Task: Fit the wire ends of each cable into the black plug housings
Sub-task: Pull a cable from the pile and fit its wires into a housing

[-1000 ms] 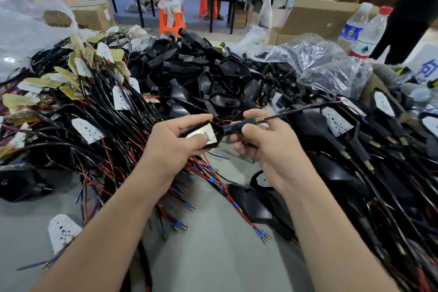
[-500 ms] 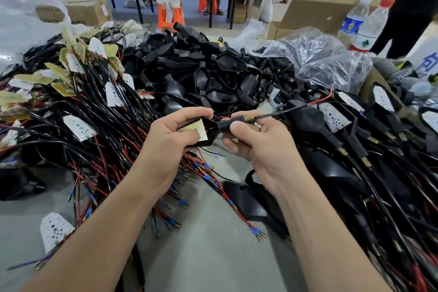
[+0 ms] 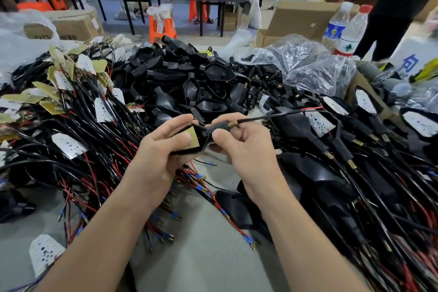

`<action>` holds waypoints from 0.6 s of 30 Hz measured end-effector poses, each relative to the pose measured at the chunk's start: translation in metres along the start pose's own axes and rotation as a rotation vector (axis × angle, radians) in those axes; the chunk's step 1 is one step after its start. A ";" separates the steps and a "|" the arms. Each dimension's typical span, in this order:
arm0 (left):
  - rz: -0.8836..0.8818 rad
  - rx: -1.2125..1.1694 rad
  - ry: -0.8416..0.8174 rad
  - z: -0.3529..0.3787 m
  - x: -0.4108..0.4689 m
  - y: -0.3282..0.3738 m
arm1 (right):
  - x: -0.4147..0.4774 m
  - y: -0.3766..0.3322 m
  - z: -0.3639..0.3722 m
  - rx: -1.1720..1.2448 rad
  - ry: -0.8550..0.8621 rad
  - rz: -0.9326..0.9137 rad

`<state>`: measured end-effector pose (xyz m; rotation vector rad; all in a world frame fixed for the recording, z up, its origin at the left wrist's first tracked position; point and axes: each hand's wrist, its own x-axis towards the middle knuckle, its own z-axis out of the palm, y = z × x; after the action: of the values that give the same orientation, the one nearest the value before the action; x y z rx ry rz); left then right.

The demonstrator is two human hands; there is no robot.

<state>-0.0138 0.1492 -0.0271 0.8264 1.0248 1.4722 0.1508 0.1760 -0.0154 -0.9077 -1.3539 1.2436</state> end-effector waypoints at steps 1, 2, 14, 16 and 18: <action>-0.044 -0.013 0.004 0.000 0.001 0.001 | 0.000 0.000 0.002 0.010 0.023 -0.030; -0.080 -0.011 0.004 -0.001 0.001 0.001 | 0.001 -0.001 0.003 0.030 0.037 -0.040; -0.038 -0.085 0.130 -0.008 0.001 0.007 | -0.011 -0.024 0.005 -1.075 0.355 -0.672; -0.044 -0.111 0.103 -0.010 -0.001 0.010 | -0.002 -0.033 0.005 -1.158 0.200 -0.651; -0.049 -0.155 0.098 -0.011 -0.002 0.015 | 0.006 -0.047 0.007 -1.131 0.064 -0.592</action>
<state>-0.0297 0.1454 -0.0170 0.6202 0.9822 1.5414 0.1477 0.1720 0.0323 -1.1176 -2.0863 -0.0936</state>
